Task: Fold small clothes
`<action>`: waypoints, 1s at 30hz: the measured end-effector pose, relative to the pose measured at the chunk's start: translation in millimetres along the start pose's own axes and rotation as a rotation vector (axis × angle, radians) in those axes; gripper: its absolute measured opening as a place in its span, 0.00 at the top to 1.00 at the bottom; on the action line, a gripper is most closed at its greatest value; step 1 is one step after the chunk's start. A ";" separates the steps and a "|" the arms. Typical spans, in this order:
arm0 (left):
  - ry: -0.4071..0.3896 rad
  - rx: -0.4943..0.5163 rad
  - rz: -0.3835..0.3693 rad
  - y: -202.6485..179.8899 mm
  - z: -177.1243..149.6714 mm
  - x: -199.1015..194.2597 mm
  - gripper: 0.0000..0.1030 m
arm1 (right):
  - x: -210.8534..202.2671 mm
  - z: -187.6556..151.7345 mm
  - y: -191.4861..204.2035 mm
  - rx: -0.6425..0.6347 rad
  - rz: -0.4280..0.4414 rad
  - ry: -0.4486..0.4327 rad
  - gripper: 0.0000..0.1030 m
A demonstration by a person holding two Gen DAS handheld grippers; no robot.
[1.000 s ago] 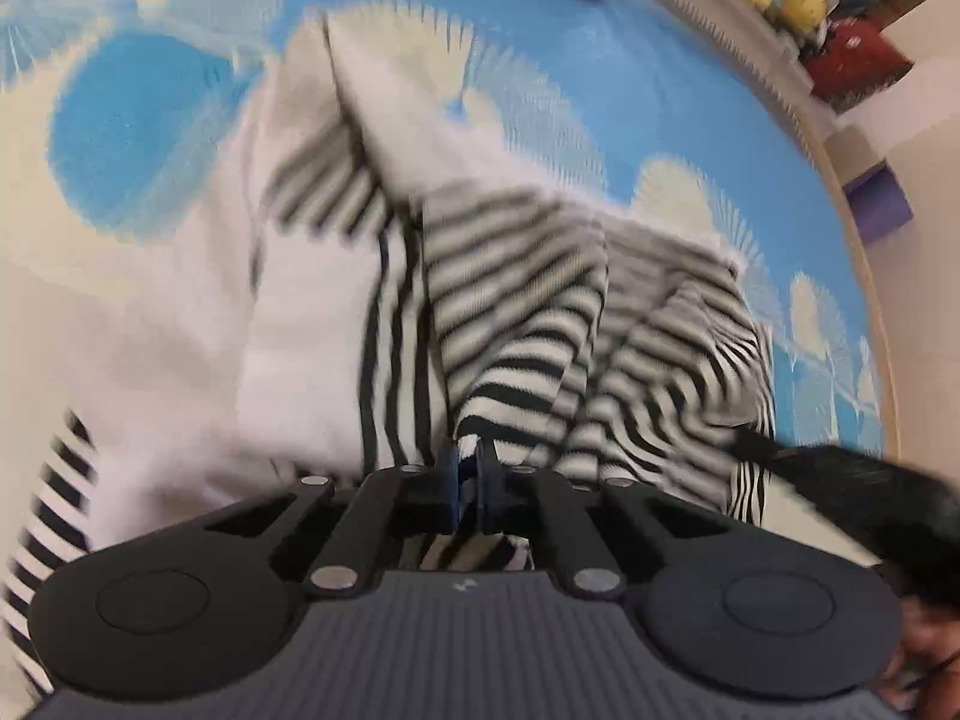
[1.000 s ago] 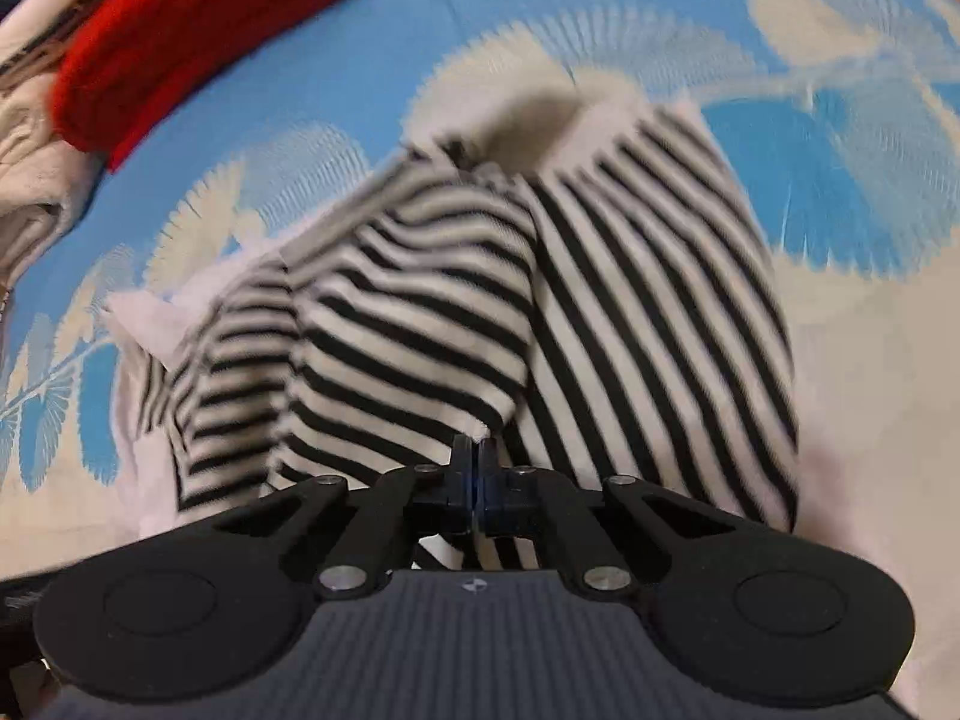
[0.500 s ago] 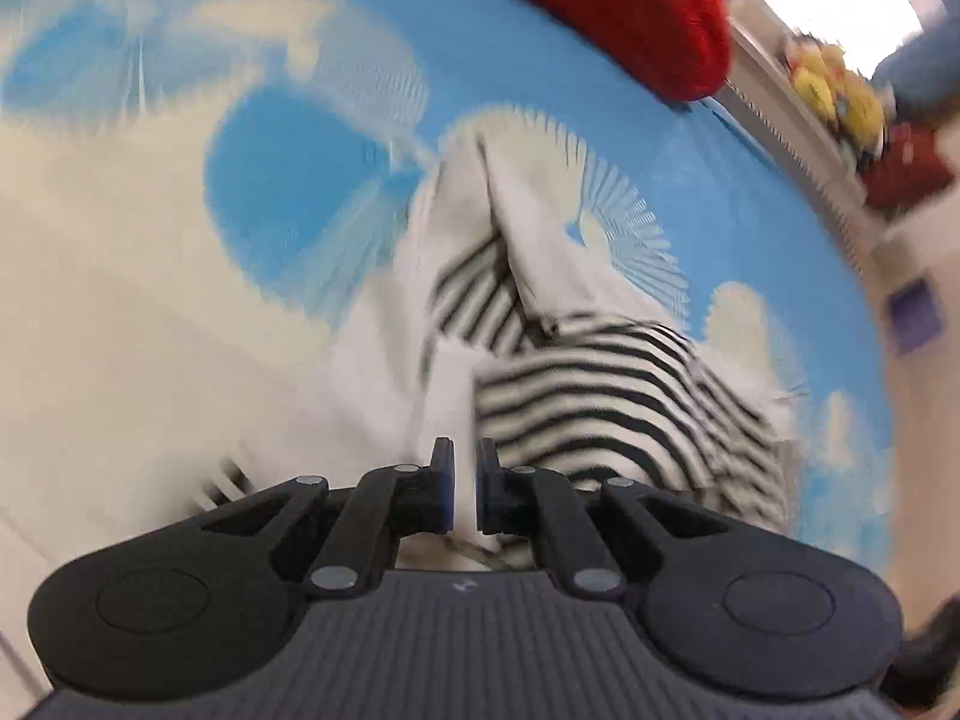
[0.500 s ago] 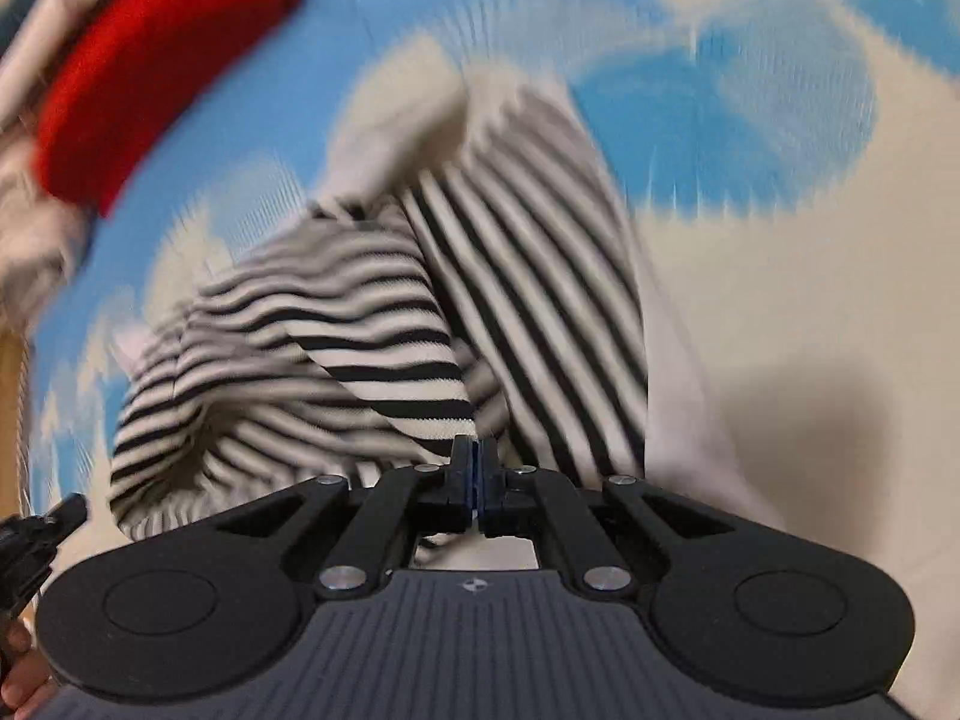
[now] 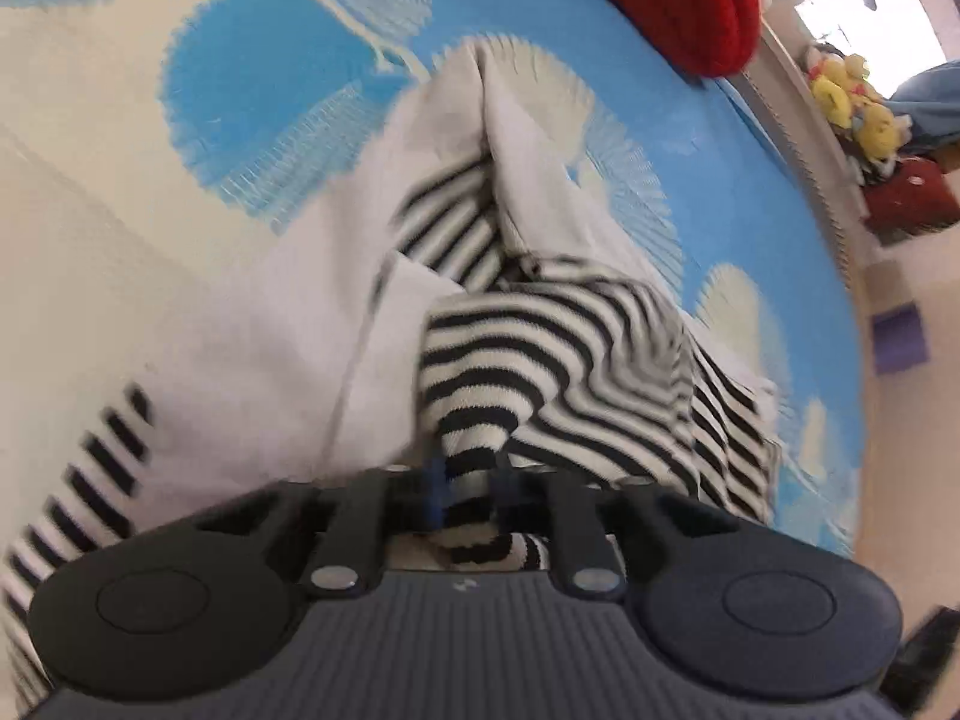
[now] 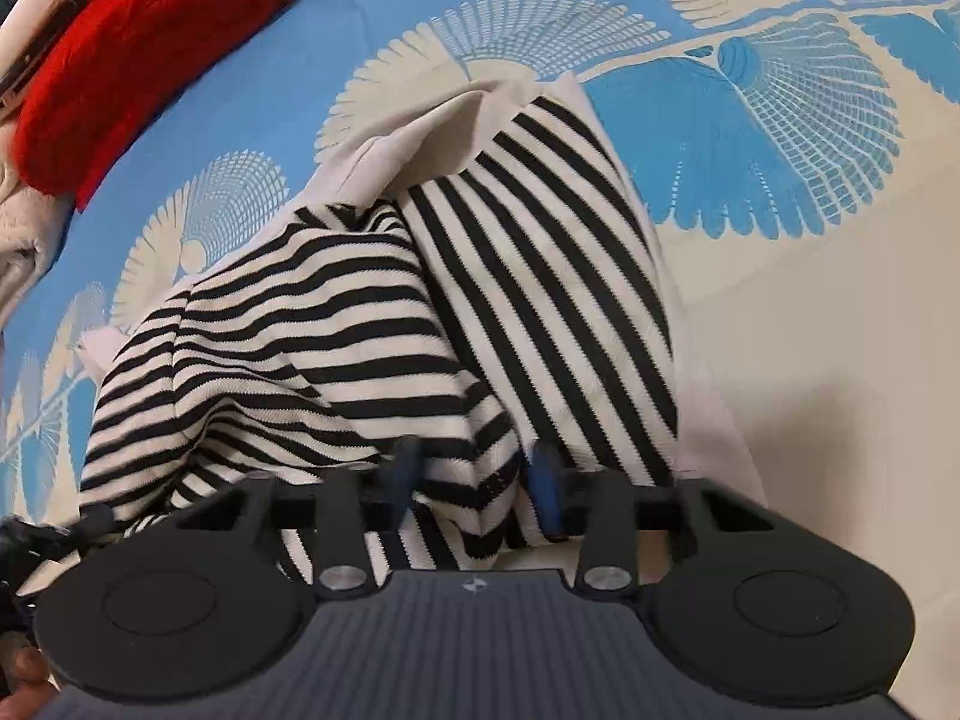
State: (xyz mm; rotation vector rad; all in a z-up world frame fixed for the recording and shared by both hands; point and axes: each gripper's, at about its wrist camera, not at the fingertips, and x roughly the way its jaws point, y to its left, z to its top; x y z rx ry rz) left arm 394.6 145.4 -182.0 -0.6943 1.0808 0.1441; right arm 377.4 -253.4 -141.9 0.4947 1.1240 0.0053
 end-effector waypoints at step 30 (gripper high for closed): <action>0.034 0.353 0.118 -20.0 -10.4 -15.5 0.77 | 8.4 -10.2 4.2 -0.068 -0.033 0.066 0.73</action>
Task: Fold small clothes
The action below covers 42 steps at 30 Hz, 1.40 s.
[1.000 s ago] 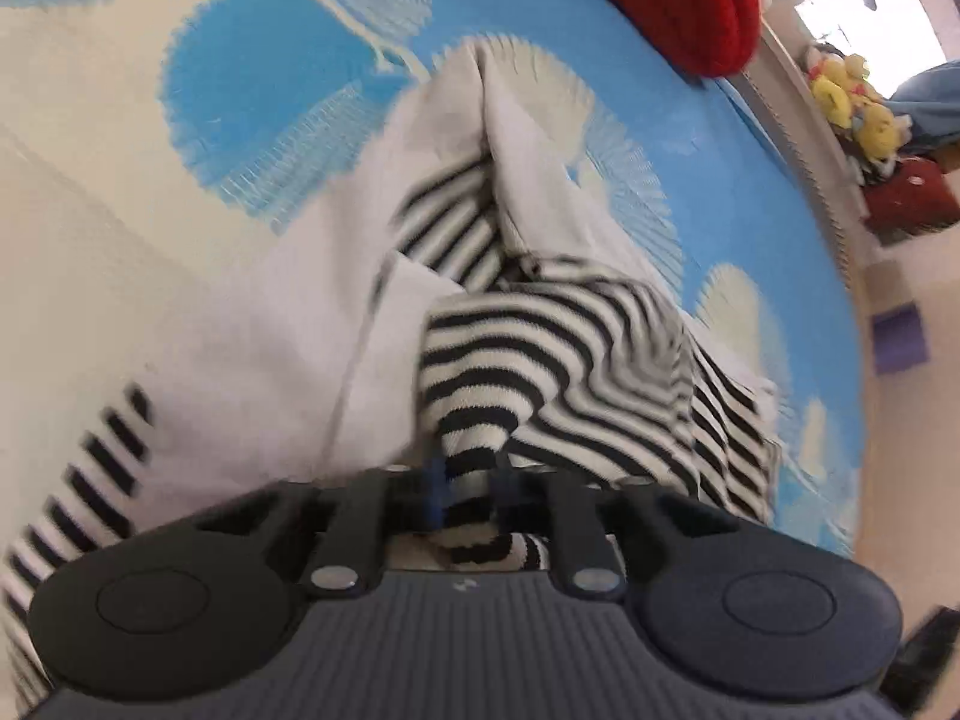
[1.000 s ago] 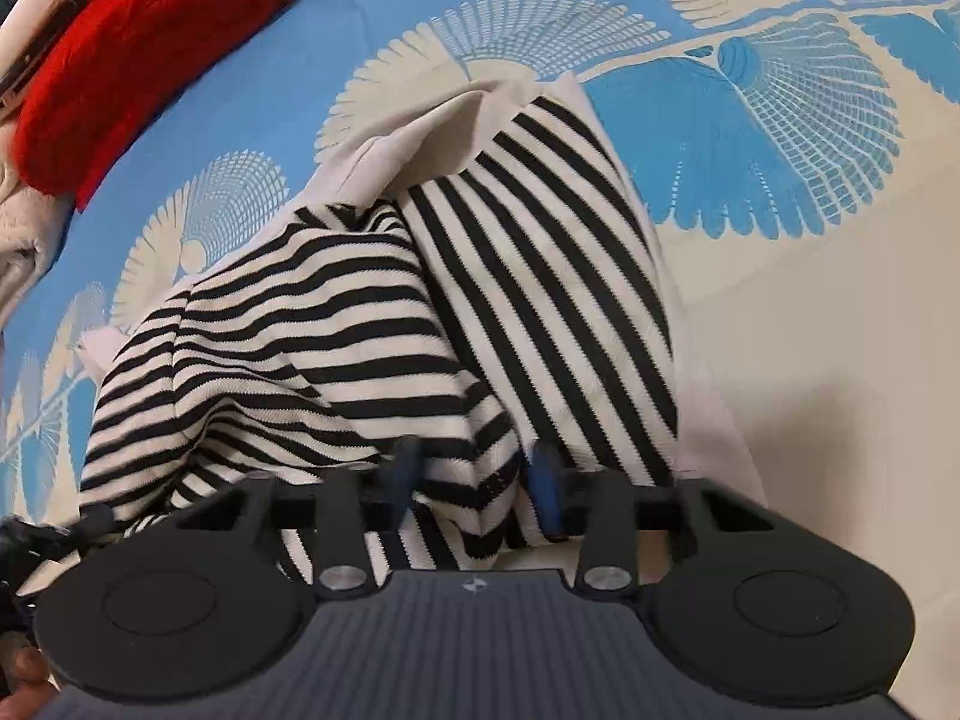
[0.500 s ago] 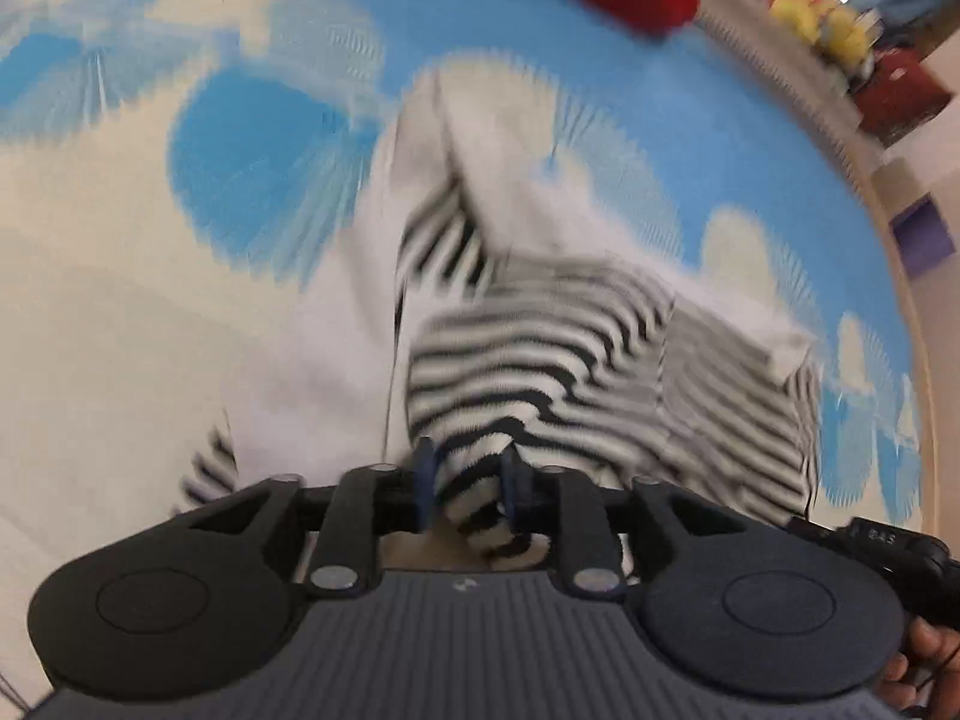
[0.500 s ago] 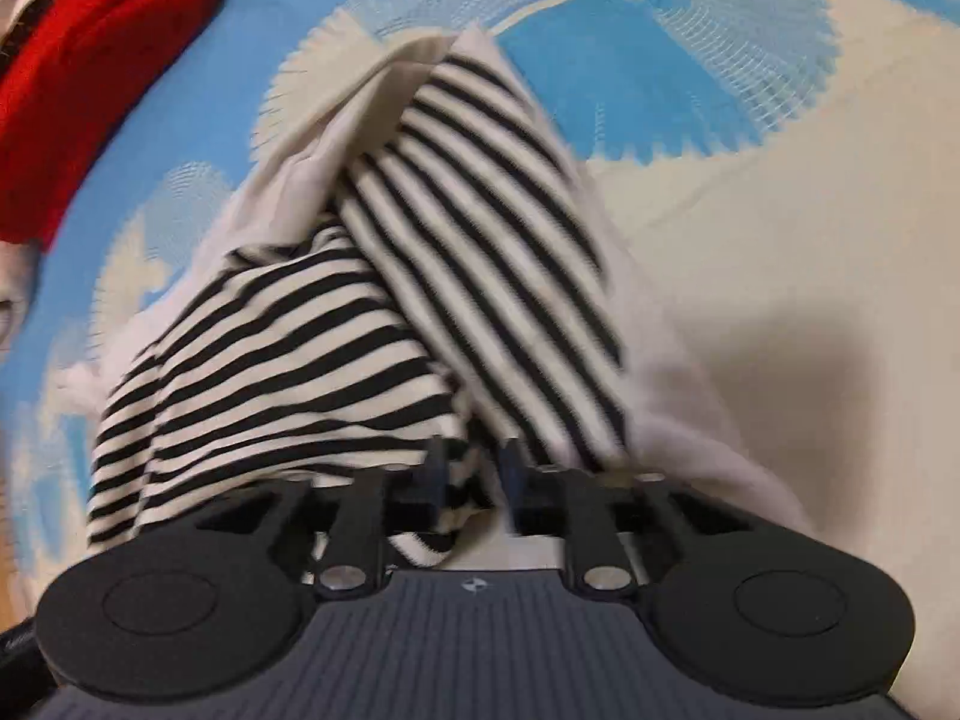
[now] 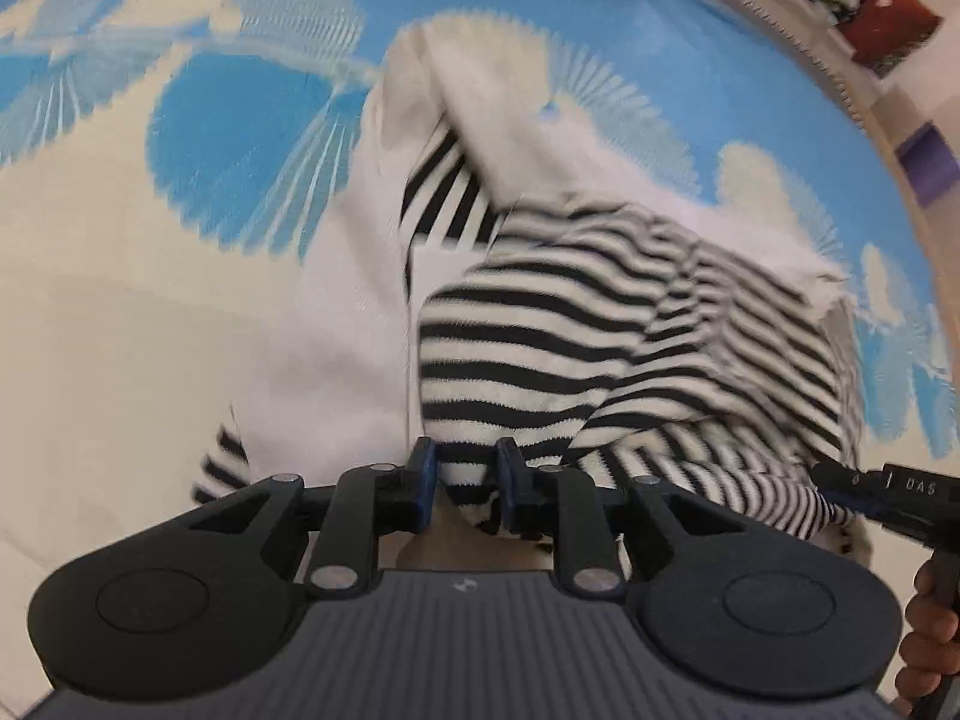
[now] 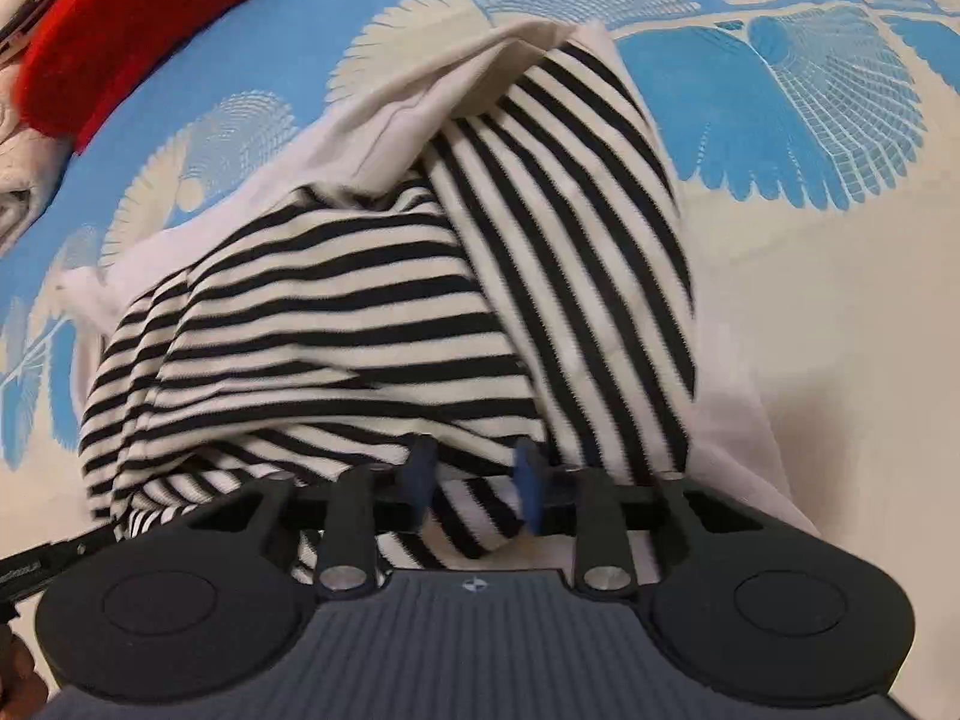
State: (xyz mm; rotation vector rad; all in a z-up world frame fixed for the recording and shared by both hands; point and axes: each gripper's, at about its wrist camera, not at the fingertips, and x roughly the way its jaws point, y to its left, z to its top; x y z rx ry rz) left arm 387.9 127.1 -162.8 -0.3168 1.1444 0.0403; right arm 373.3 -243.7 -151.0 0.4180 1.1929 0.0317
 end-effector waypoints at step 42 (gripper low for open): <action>-0.048 -0.133 -0.012 72.1 -206.4 -105.6 0.18 | -148.8 -214.4 -157.0 0.099 -0.055 -0.194 0.44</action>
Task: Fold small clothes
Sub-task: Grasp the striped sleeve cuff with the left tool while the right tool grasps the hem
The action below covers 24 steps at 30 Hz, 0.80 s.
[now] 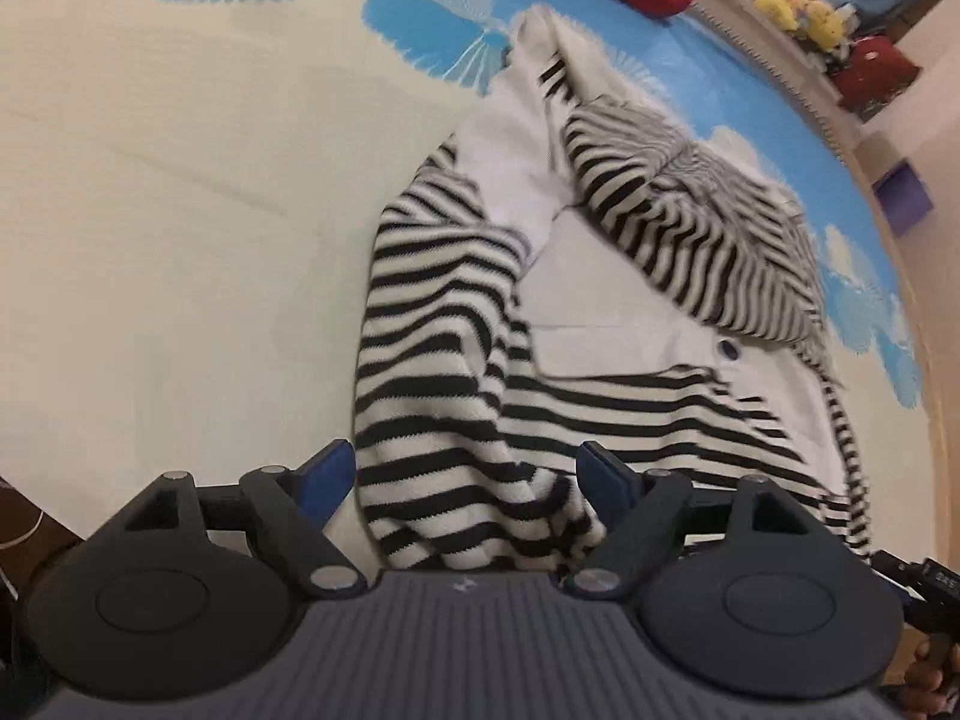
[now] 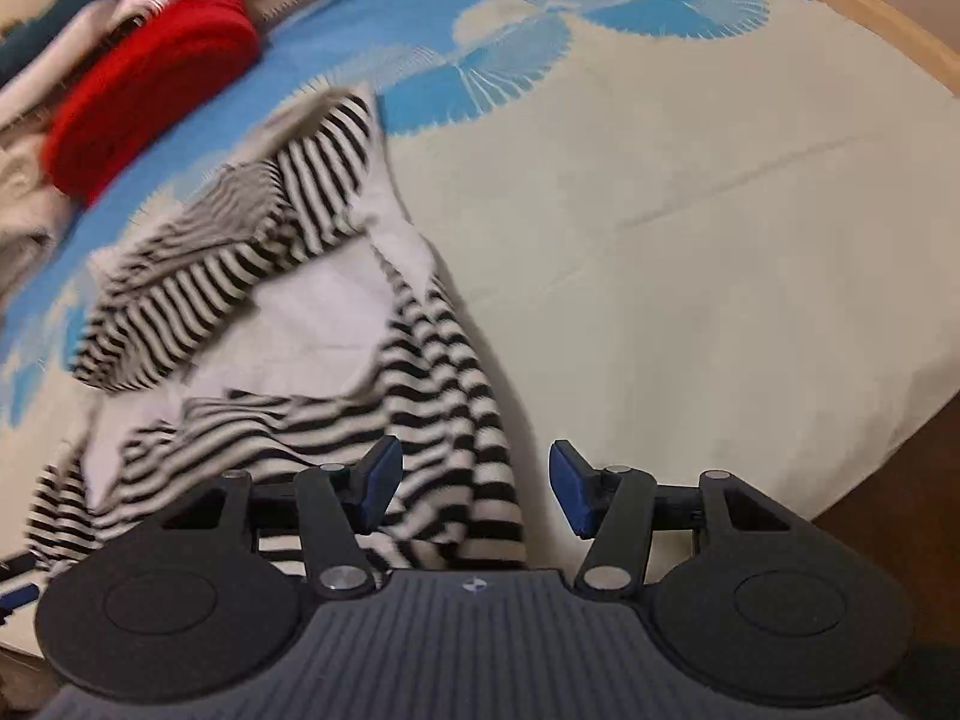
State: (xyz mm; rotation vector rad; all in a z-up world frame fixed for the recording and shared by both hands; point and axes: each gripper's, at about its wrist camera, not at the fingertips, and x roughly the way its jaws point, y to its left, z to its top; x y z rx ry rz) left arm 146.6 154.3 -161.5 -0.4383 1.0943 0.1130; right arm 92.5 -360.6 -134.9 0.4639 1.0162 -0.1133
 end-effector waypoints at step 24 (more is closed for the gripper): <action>0.051 0.015 0.047 -4.2 -10.9 -2.5 0.89 | -7.1 -5.8 5.1 -0.064 0.081 0.007 0.93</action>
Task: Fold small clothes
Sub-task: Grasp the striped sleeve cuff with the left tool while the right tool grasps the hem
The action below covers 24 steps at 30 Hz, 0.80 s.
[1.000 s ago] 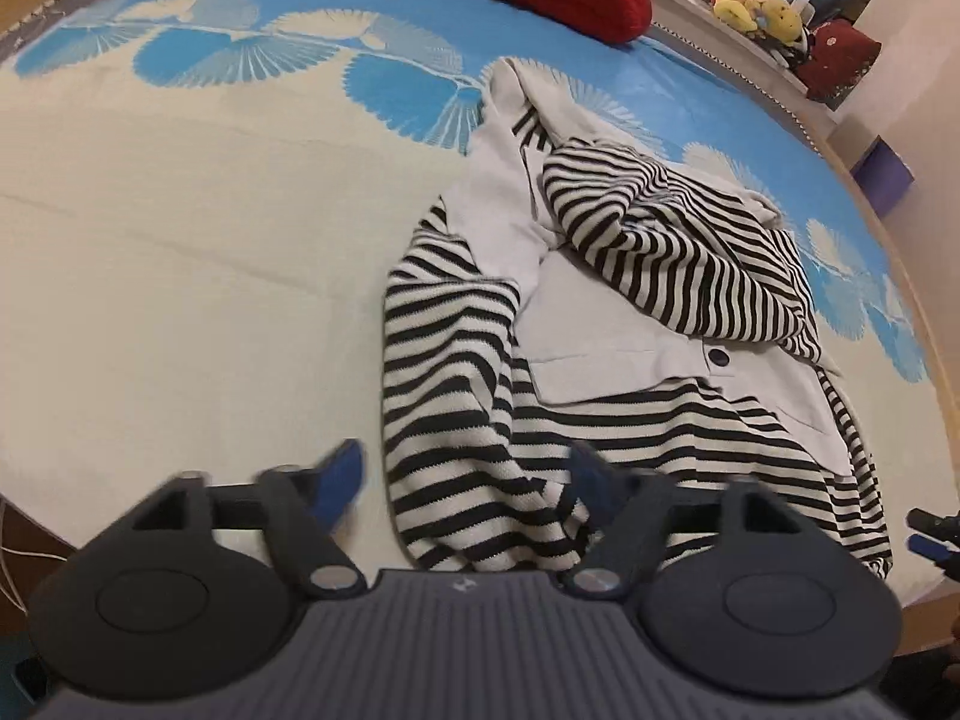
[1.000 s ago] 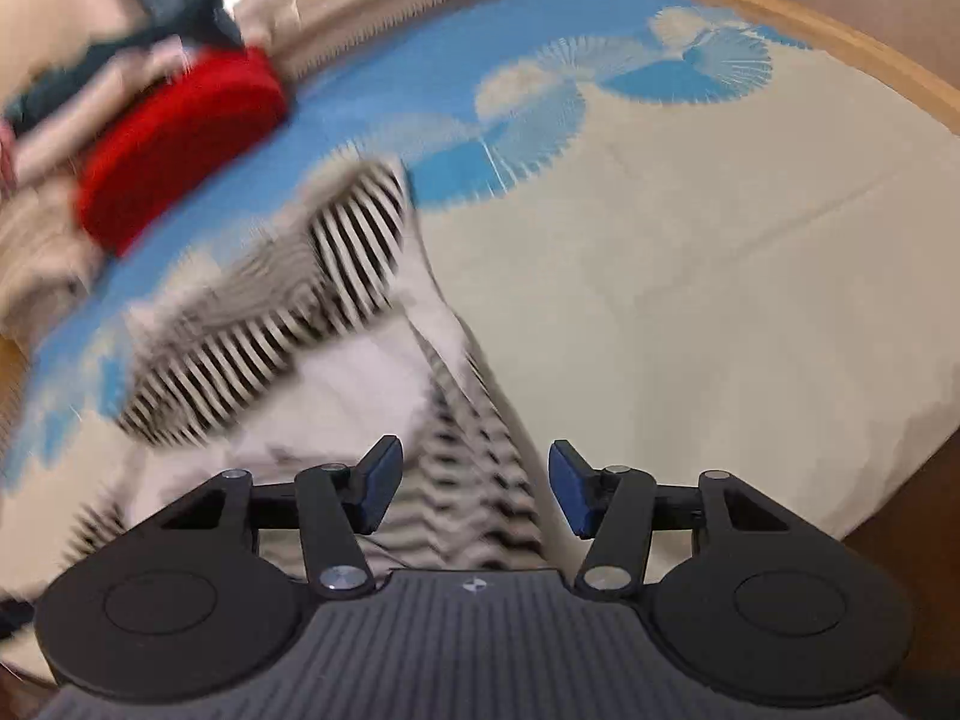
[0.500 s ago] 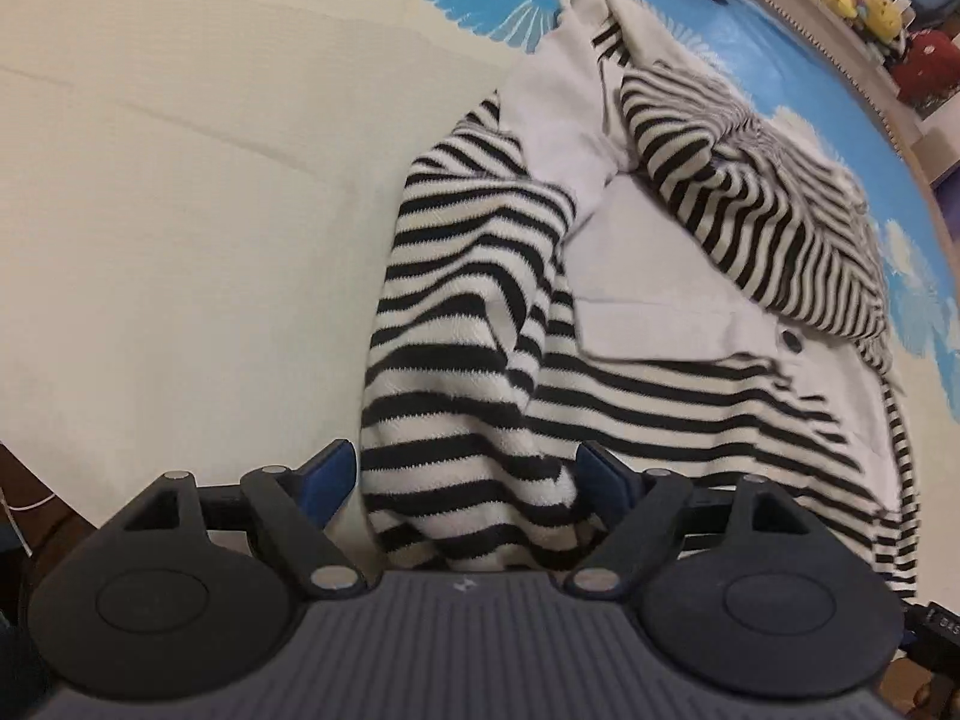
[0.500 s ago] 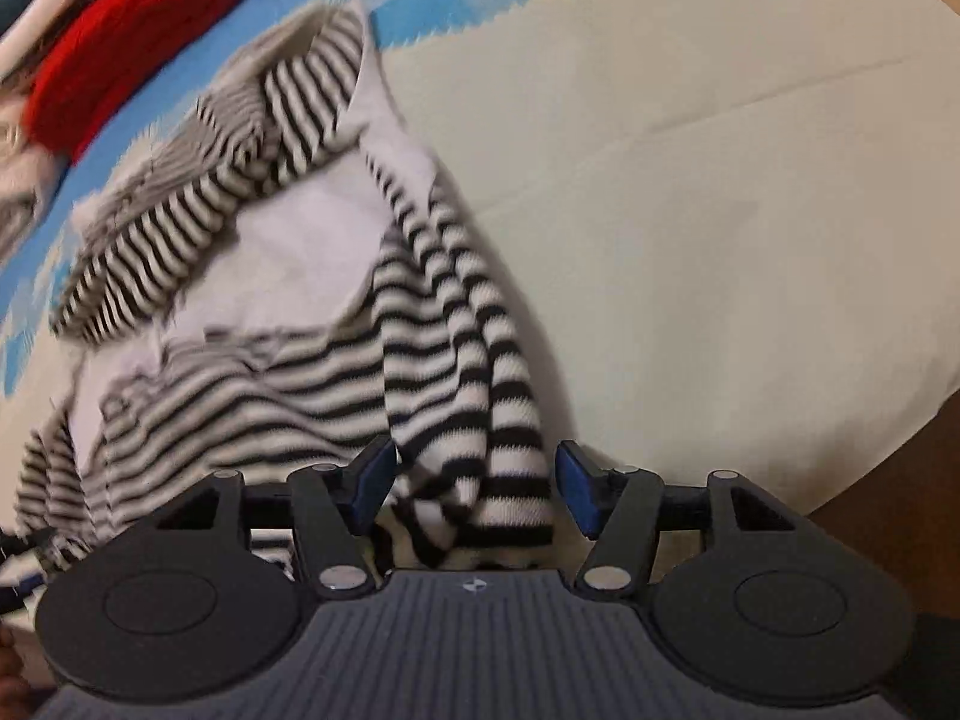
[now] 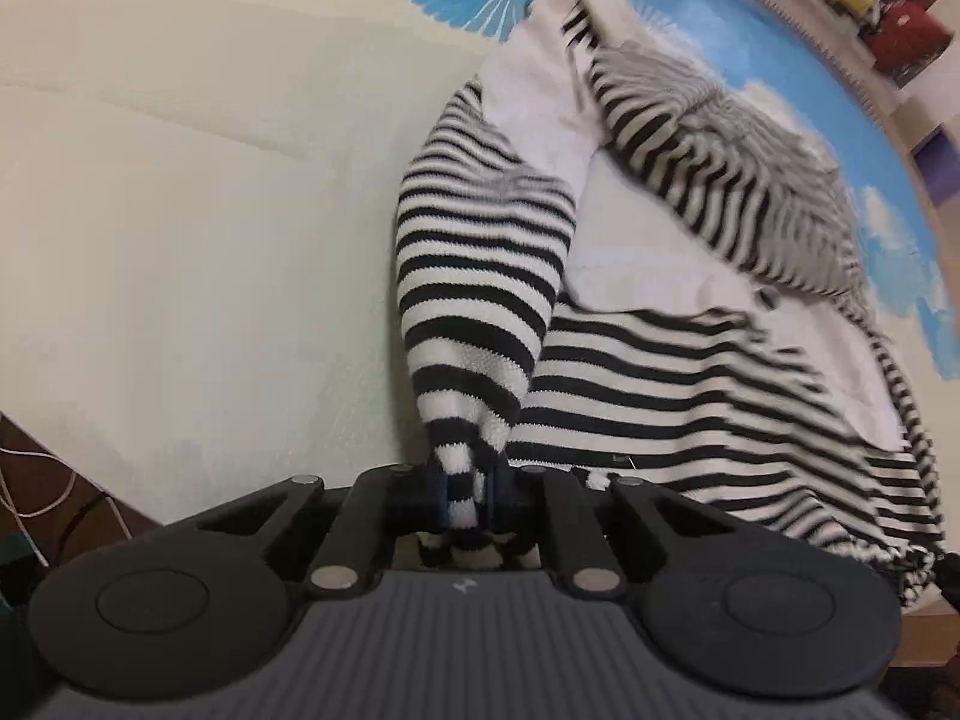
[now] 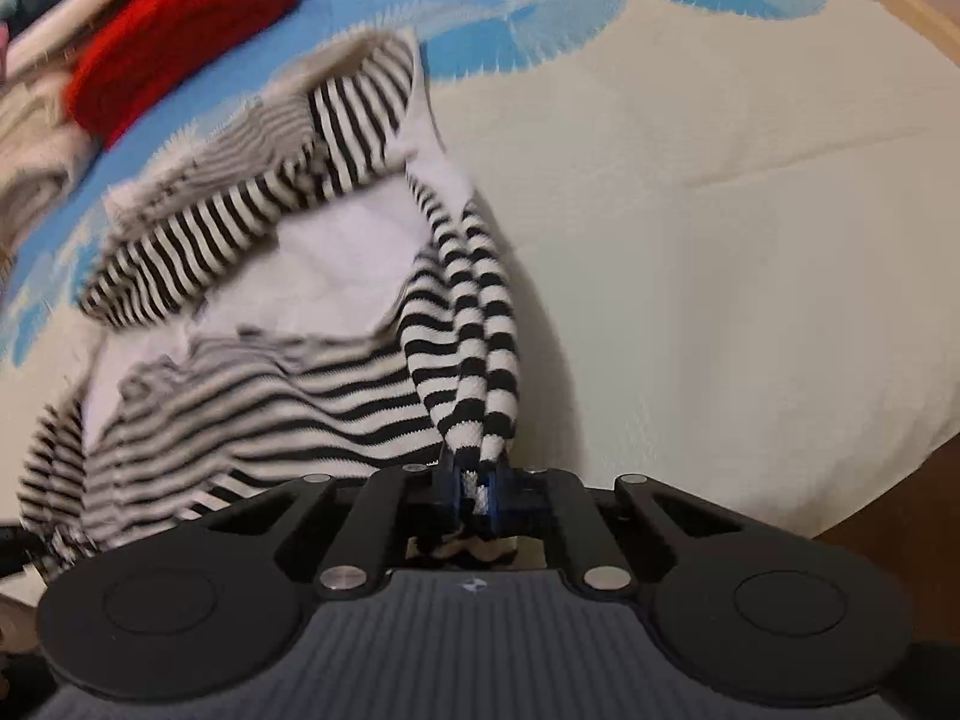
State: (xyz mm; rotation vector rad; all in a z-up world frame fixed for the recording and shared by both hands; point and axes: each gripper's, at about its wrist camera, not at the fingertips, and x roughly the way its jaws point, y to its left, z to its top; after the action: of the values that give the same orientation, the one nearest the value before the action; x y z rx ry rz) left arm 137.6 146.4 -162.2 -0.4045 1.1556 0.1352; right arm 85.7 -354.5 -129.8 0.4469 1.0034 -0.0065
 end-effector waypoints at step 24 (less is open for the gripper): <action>0.053 0.027 0.005 -4.8 -8.6 22.1 0.86 | 34.1 -11.3 6.8 -0.016 -0.122 0.104 0.72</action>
State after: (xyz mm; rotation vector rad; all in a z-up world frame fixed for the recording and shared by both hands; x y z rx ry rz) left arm 140.7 136.5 -184.1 -0.3834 1.2091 0.1132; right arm 96.6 -337.4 -160.3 0.3740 1.1312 -0.0860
